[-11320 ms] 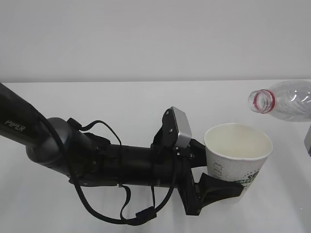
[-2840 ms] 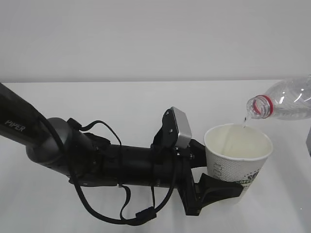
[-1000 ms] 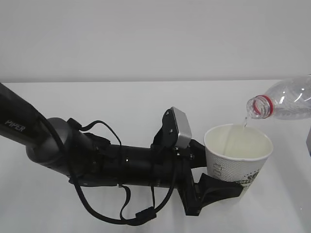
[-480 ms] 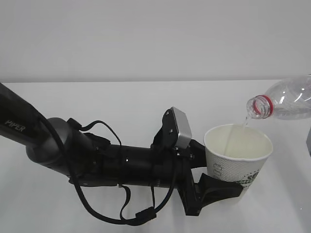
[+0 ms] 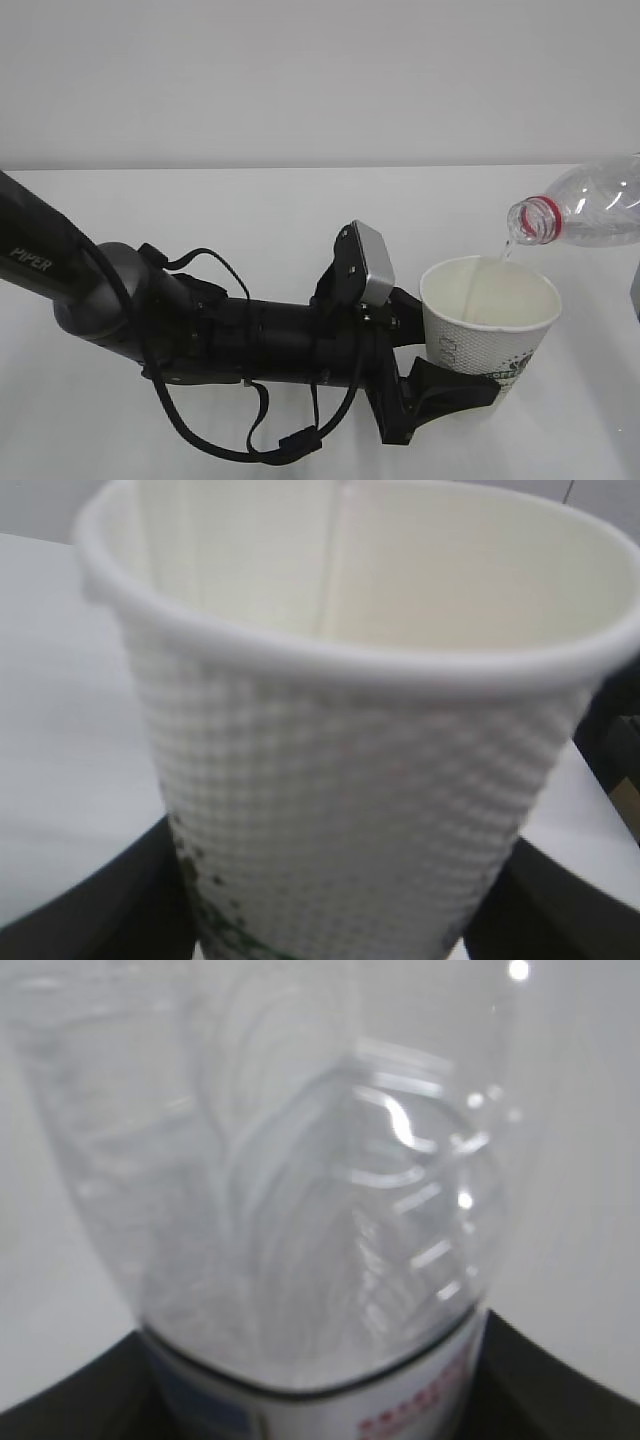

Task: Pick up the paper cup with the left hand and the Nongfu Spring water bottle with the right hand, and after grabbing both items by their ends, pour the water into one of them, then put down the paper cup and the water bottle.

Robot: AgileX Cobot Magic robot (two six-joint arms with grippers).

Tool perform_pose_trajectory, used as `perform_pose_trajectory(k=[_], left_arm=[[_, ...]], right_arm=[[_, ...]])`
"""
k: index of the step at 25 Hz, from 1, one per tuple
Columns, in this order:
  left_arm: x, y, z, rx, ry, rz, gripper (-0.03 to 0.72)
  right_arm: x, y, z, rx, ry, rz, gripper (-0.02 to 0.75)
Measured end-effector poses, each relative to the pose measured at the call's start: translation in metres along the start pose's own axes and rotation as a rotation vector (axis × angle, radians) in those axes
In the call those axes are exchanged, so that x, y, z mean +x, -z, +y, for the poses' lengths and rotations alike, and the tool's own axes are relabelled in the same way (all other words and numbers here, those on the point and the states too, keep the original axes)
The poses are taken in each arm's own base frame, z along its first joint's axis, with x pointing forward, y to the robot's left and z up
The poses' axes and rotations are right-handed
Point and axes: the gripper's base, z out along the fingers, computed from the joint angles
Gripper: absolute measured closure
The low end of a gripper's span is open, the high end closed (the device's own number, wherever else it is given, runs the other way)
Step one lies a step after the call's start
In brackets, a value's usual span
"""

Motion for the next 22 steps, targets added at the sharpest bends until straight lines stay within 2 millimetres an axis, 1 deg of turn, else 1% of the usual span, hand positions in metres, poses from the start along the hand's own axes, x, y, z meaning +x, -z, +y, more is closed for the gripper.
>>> perform_pose_trajectory(k=[22], left_arm=[[0.0,0.0,0.0,0.0,0.0,0.0,0.171]], right_arm=[[0.0,0.0002,-0.0003,0.002,0.002,0.0,0.298]])
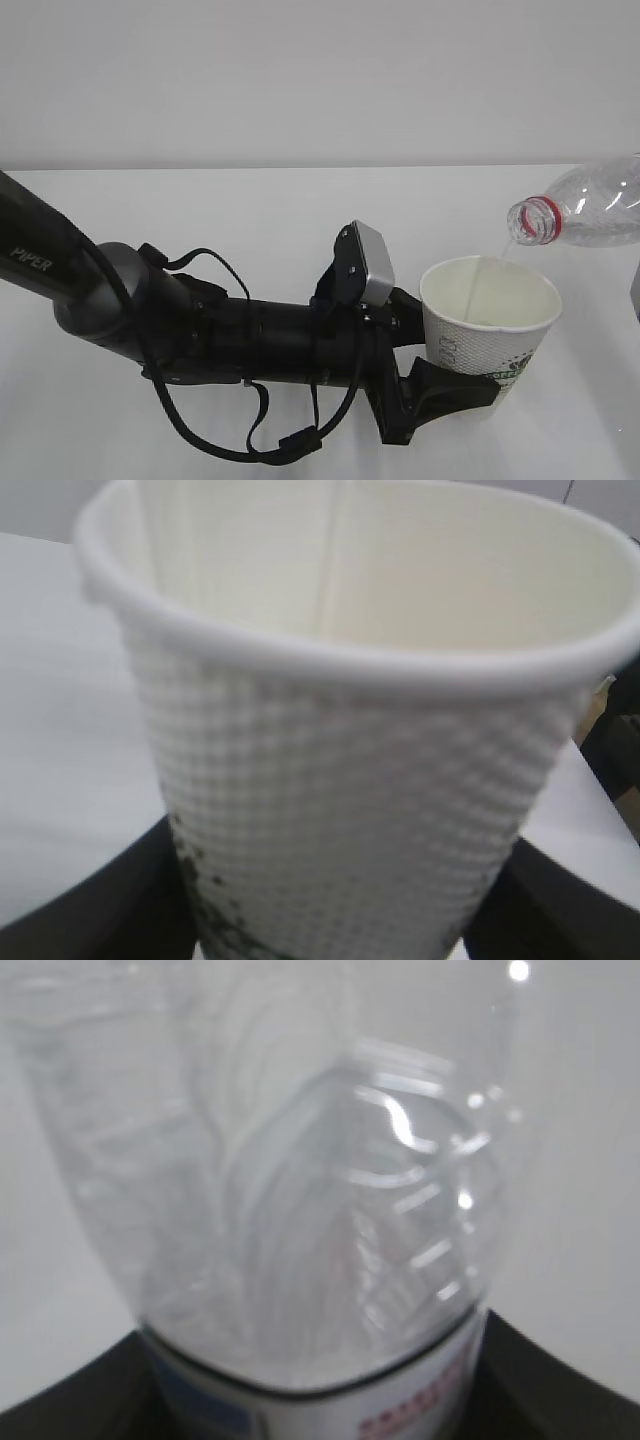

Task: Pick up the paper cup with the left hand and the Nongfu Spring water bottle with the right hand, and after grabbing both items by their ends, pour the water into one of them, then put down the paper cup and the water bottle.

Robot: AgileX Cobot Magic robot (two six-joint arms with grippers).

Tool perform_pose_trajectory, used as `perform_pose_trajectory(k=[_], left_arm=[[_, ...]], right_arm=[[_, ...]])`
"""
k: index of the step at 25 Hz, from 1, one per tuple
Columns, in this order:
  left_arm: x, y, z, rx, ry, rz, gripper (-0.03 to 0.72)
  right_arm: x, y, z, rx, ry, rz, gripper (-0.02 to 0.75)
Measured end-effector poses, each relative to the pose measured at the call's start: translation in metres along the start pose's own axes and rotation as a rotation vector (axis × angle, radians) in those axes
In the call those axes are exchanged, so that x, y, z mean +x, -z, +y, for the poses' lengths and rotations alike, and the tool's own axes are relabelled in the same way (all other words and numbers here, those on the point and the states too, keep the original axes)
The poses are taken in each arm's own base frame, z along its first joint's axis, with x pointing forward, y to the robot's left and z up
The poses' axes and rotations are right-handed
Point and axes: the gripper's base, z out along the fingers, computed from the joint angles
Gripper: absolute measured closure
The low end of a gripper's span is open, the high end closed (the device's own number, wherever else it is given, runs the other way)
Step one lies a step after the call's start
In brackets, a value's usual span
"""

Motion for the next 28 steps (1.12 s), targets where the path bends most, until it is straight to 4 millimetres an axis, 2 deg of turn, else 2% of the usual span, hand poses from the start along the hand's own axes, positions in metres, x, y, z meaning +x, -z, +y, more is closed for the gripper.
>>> perform_pose_trajectory(k=[28], left_arm=[[0.0003,0.0,0.0001,-0.001,0.0,0.003,0.172]], right_arm=[[0.0001,0.0,0.0,0.0,0.01,0.001,0.298]])
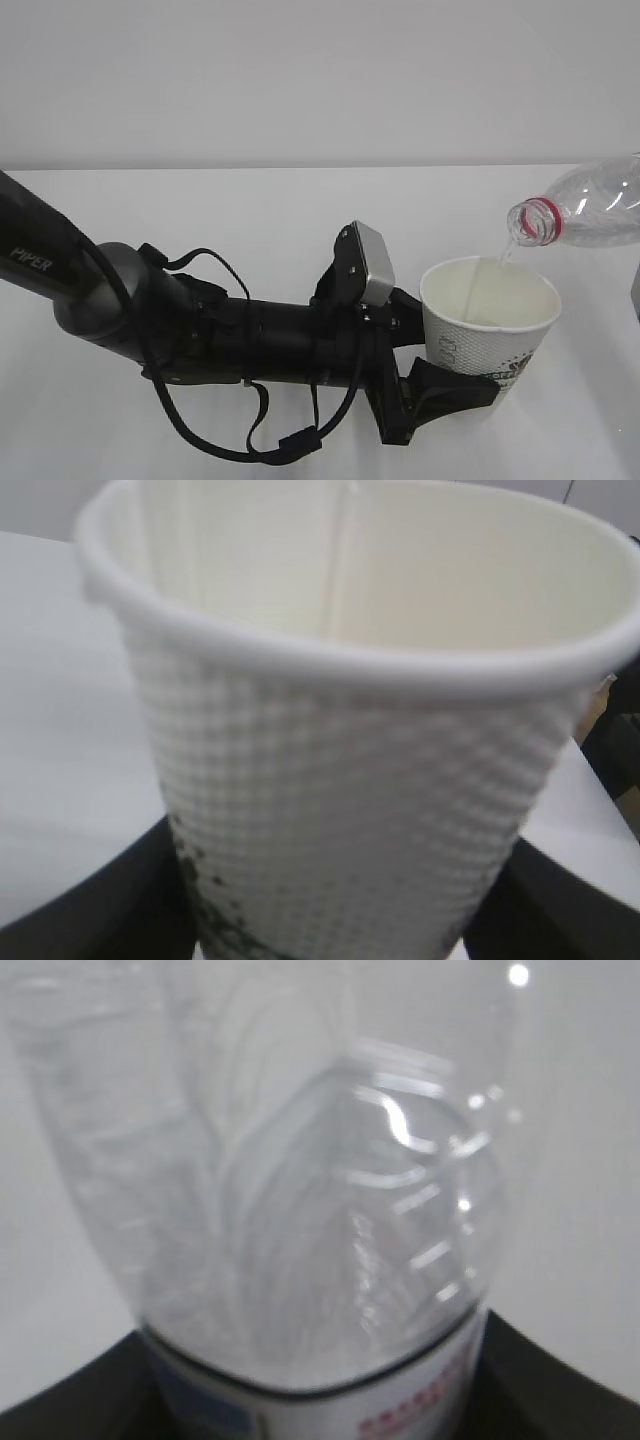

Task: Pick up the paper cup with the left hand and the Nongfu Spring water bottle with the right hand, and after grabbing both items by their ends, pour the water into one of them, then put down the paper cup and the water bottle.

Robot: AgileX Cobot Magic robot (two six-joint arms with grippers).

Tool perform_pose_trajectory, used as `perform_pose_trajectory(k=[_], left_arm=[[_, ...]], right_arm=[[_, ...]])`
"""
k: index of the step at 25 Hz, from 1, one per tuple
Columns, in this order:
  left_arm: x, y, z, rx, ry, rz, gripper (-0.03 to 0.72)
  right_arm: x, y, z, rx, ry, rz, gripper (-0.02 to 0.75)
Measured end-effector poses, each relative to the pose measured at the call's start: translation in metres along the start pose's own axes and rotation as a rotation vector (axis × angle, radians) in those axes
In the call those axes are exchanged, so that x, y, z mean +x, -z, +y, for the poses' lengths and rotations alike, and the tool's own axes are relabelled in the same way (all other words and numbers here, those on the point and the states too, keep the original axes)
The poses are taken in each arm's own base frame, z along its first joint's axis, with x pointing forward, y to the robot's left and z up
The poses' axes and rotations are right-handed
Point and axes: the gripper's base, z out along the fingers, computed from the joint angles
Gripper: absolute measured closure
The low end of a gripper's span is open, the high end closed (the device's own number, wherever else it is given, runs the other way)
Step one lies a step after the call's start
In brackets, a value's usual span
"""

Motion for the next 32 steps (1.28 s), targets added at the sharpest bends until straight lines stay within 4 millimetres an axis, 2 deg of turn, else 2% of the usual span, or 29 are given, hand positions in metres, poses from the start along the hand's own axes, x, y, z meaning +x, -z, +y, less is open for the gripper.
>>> perform_pose_trajectory(k=[32], left_arm=[[0.0003,0.0,-0.0002,0.002,-0.002,0.003,0.177]], right_arm=[[0.0,0.0,-0.0002,0.002,0.01,0.0,0.298]])
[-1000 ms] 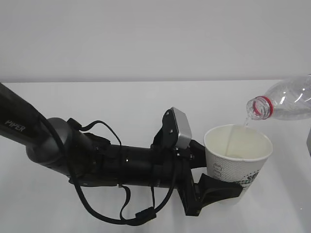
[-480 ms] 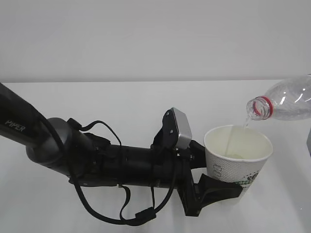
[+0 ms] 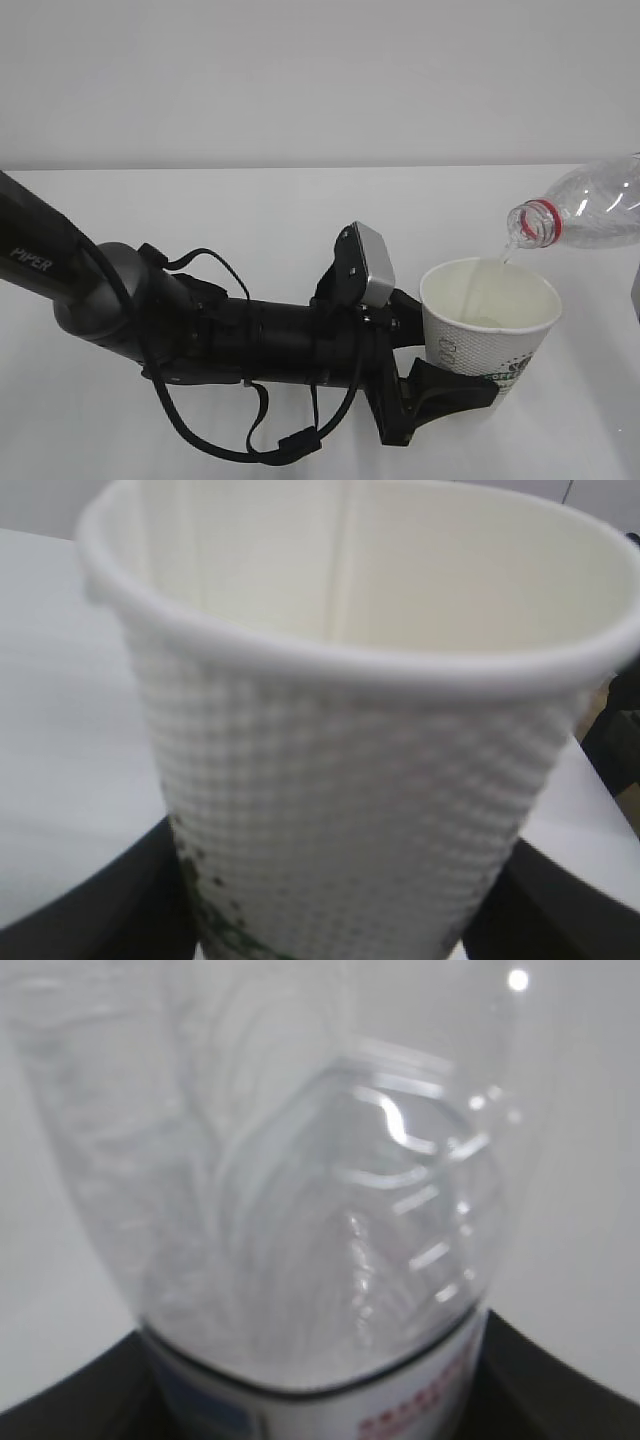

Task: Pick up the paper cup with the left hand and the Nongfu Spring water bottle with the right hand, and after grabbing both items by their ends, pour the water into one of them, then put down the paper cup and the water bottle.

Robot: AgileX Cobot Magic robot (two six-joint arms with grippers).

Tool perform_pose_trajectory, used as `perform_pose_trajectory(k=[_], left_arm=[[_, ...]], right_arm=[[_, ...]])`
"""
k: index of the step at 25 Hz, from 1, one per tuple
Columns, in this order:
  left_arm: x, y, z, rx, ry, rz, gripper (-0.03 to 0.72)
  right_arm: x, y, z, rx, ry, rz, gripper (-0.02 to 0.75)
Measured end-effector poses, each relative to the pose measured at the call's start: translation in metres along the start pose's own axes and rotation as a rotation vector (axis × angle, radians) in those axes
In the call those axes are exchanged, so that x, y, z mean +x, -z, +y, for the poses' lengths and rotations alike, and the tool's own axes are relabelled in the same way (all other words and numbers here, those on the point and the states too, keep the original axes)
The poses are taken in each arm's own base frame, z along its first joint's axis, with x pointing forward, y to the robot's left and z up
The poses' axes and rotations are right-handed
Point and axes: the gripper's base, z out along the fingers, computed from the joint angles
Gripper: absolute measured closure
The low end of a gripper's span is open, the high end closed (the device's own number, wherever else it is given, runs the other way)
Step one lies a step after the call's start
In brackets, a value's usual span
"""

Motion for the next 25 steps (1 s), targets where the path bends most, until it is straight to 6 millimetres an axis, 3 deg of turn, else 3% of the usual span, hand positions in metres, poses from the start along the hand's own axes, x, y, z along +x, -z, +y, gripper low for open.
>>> perform_pose_trajectory(k=[25], left_arm=[[0.0001,0.0,0.0001,-0.001,0.0,0.002,0.178]], right_arm=[[0.0,0.0,-0.0005,0.005,0.016,0.0,0.298]])
